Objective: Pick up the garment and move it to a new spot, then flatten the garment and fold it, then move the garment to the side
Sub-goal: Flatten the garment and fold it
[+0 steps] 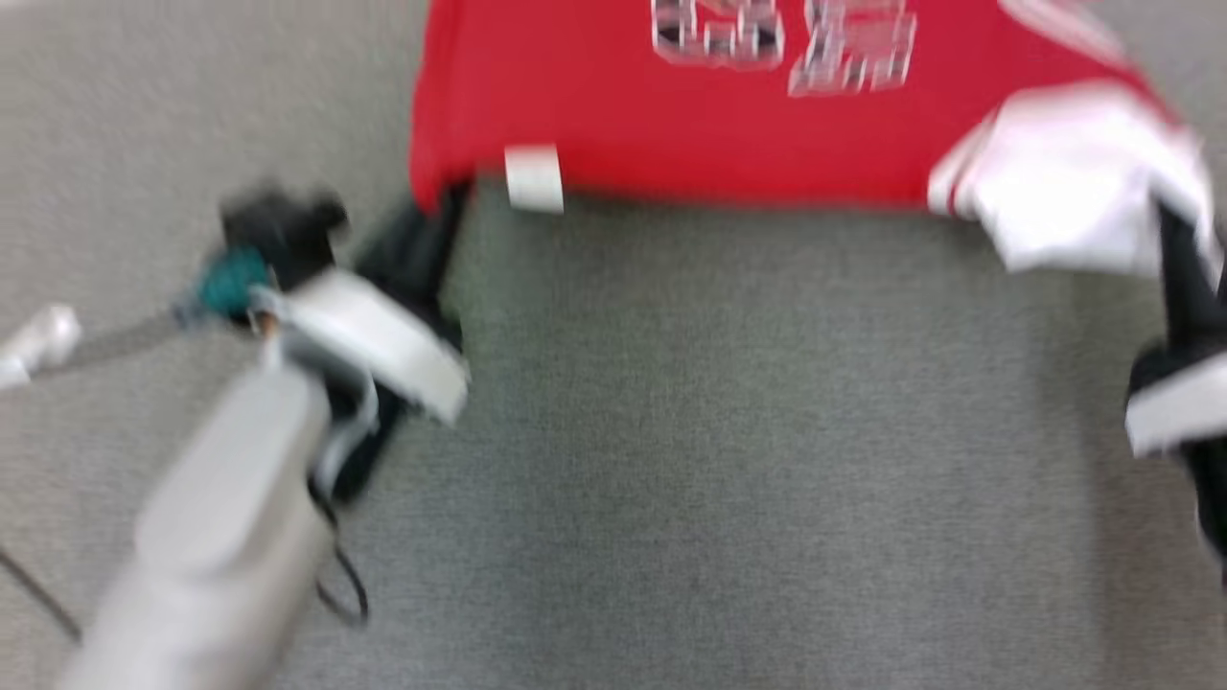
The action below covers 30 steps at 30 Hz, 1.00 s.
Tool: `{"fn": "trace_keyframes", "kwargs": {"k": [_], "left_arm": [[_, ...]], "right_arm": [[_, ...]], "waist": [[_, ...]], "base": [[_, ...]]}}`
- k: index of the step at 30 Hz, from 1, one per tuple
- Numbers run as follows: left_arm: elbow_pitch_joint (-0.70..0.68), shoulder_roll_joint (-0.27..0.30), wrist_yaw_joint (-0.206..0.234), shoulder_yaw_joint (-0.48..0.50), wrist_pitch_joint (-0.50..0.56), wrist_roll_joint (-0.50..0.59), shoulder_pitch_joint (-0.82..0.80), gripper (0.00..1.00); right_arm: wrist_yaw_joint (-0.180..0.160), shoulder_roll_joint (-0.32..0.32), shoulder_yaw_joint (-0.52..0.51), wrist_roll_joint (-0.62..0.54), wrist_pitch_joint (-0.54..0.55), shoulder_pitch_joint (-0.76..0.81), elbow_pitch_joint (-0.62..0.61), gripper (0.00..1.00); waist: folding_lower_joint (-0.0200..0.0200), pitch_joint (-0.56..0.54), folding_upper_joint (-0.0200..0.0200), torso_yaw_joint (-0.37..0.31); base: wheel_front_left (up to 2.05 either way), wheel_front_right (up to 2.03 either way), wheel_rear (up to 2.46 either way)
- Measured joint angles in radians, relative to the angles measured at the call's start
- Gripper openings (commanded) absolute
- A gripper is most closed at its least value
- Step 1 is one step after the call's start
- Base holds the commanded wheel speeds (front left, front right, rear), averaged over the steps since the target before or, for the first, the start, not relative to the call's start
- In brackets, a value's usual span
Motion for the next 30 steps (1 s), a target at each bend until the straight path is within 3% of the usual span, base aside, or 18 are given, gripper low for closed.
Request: {"fn": "trace_keyframes", "kwargs": {"k": [9,17,24,30], "left_arm": [[-0.296,0.069,0.122,-0.049,0.08,-0.057,0.434,0.0],[-0.442,0.121,0.204,-0.093,0.13,-0.12,0.75,0.0],[-0.567,0.187,0.257,-0.12,0.221,-0.161,0.898,0.0],[-0.627,0.227,0.276,-0.096,0.318,-0.195,0.874,0.0]], "right_arm": [[0.0,-0.038,-0.018,0.024,0.064,0.391,-0.07,0.0],[0.0,-0.034,-0.02,0.048,0.183,0.697,-0.16,0.0],[0.0,-0.06,-0.043,0.064,0.285,0.875,-0.272,0.0],[0.0,-0.092,-0.06,0.064,0.397,0.848,-0.325,0.0]], "waist": [[-0.0003,-0.191,0.0001,-0.004],[-0.0003,-0.287,0.0001,-0.008],[-0.0002,-0.3,0.0001,-0.006],[-0.0001,-0.293,0.0001,0.003]], "base": [[0.0,0.0,0.0],[0.0,0.0,0.0],[0.0,0.0,0.0],[0.0,0.0,0.0]]}}
